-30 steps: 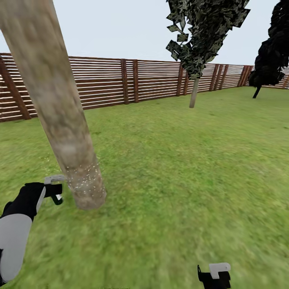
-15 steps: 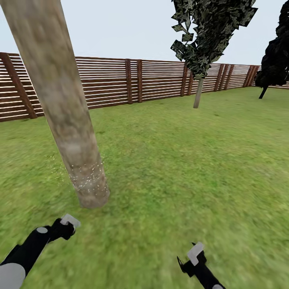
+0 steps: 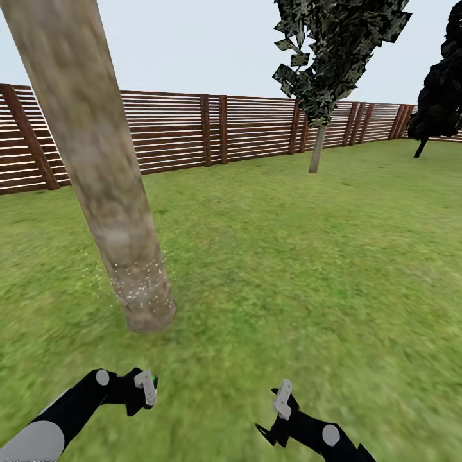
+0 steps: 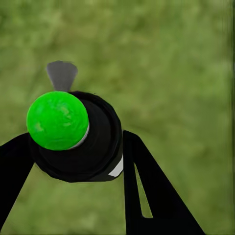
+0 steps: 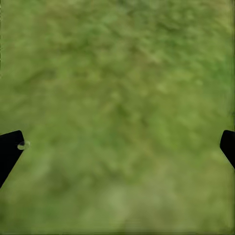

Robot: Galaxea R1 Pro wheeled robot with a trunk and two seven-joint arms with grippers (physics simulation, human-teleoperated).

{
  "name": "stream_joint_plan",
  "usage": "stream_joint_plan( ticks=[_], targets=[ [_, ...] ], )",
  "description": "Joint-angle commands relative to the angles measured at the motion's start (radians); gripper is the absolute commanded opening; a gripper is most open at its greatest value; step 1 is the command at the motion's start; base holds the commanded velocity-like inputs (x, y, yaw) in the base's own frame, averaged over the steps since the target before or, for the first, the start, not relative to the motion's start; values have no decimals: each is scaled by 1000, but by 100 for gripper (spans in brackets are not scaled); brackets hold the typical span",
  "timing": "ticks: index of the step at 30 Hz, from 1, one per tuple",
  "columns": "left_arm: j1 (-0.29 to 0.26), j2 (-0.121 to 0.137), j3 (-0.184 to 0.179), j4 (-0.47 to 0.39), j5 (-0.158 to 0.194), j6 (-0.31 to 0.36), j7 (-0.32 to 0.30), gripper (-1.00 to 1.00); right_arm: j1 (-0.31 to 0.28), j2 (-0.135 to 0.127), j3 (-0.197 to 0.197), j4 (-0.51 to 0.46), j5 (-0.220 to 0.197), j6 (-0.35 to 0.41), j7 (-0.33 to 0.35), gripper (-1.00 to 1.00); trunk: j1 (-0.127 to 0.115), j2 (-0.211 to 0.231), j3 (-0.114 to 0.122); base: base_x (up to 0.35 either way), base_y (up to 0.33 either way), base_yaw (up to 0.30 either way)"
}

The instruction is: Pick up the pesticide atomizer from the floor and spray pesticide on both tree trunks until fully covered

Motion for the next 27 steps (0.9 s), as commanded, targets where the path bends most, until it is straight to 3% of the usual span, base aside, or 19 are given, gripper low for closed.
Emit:
stream_joint_plan(
  ticks=[1,5,9,10,11,13,17,19,24,27],
  targets=[
    [-1,0,-6,-3,-2,1,-6,-100,0,0,2,-1,0,0,1,100,0,0,0,0,0,0],
    [-3,-3,-29,-8,-25,1,-28,-100,-1,5,6,-21,-1,0,19,100,0,0,0,0,0,0],
    [-4,-24,-51,-10,-47,2,-51,-100,-2,6,6,-44,-1,2,41,100,0,0,0,0,0,0],
    [-4,-45,-67,-10,-140,2,-229,-100,-2,5,5,-93,-1,3,165,100,0,0,0,0,0,0],
    [-4,-74,-67,-11,-170,4,-232,-100,-4,6,5,-95,-1,3,167,-100,0,0,0,0,0,0],
    [-6,-117,-67,-12,-214,9,-233,-100,-8,8,6,-97,-2,3,171,-100,0,0,0,0,0,0],
    [-17,-144,-67,-14,-225,37,-231,-100,-17,12,6,-148,-3,4,266,-100,0,0,0,0,0,0],
    [-19,-156,-67,-18,-226,40,-231,-100,-18,17,6,-167,-5,4,282,-100,0,0,0,0,0,0],
    [-19,-189,-67,-21,-227,49,-221,-100,-19,76,7,-174,-5,5,289,-100,0,0,0,0,0,0],
    [-19,-193,-66,-34,-226,50,-208,-100,-19,90,7,-174,-5,5,290,-100,0,0,0,0,0,0]
  ],
)
